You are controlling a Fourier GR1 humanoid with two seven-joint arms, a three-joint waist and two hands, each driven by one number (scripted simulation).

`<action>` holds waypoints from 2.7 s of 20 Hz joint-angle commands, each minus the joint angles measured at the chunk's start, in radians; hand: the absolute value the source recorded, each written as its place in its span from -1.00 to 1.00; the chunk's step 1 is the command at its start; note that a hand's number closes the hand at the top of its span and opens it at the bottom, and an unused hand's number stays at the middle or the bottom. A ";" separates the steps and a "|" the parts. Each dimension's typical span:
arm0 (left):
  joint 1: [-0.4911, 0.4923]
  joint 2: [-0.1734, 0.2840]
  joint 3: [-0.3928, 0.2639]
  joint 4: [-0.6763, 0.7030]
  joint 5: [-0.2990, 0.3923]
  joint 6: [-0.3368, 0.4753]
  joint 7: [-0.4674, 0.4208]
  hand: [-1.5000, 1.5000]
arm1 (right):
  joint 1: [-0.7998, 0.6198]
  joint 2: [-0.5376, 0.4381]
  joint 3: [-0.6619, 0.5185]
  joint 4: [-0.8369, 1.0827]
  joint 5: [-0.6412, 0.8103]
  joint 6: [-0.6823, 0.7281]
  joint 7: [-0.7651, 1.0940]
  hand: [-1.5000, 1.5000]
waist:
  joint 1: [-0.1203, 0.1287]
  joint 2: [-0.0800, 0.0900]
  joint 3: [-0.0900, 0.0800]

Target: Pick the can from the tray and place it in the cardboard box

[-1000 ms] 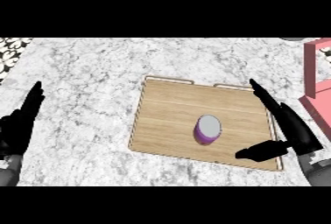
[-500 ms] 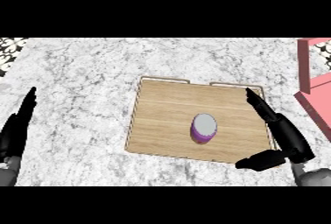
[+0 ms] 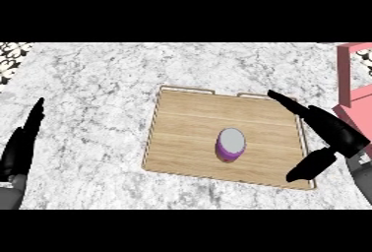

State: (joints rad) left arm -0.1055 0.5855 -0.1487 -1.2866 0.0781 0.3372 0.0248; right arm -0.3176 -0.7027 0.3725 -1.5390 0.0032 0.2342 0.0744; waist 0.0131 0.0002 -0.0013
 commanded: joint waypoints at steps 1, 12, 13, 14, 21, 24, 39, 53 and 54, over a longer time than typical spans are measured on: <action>0.000 -0.007 0.002 -0.001 -0.025 0.010 -0.006 0.00 | -0.151 -0.012 0.041 0.035 0.000 0.155 0.147 -1.00 | 0.011 0.002 0.000; -0.022 -0.029 0.047 -0.028 -0.052 -0.024 0.064 0.00 | -0.290 0.192 0.122 0.170 0.095 0.347 0.358 -1.00 | -0.006 0.000 0.001; 0.003 -0.019 0.077 0.008 -0.032 -0.066 0.007 0.00 | -0.334 0.183 0.089 0.241 0.113 0.389 0.311 -1.00 | -0.003 0.001 0.001; -0.030 -0.024 0.067 -0.014 -0.049 -0.054 0.078 0.00 | -0.315 0.220 0.105 0.167 0.102 0.383 0.408 -1.00 | -0.008 0.000 0.001; -0.002 -0.074 0.104 -0.013 -0.109 -0.066 0.033 0.00 | -0.331 0.350 0.066 0.241 0.229 0.418 0.389 -1.00 | -0.007 0.000 0.001; -0.042 -0.100 0.099 -0.025 -0.149 -0.056 0.103 0.00 | -0.235 0.315 0.035 0.155 0.244 0.446 0.371 -1.00 | -0.015 -0.001 0.001; -0.042 -0.134 0.218 0.028 -0.193 -0.148 0.036 0.00 | -0.244 0.468 -0.115 0.027 0.214 0.621 0.487 -1.00 | -0.014 -0.001 0.001; 0.020 -0.159 0.251 -0.054 -0.234 -0.184 0.032 0.00 | -0.219 0.501 -0.010 0.192 0.518 0.505 0.351 1.00 | -0.007 0.001 0.002; 0.004 -0.177 0.213 -0.110 -0.247 -0.170 0.111 0.00 | -0.187 0.536 0.052 0.161 0.585 0.390 0.339 1.00 | -0.004 0.001 0.002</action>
State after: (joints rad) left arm -0.0918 0.4204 0.0803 -1.3532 -0.1519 0.1661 0.0828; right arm -0.5343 -0.1685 0.3554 -1.3918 0.4545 0.7566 0.5062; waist 0.0049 -0.0031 -0.0013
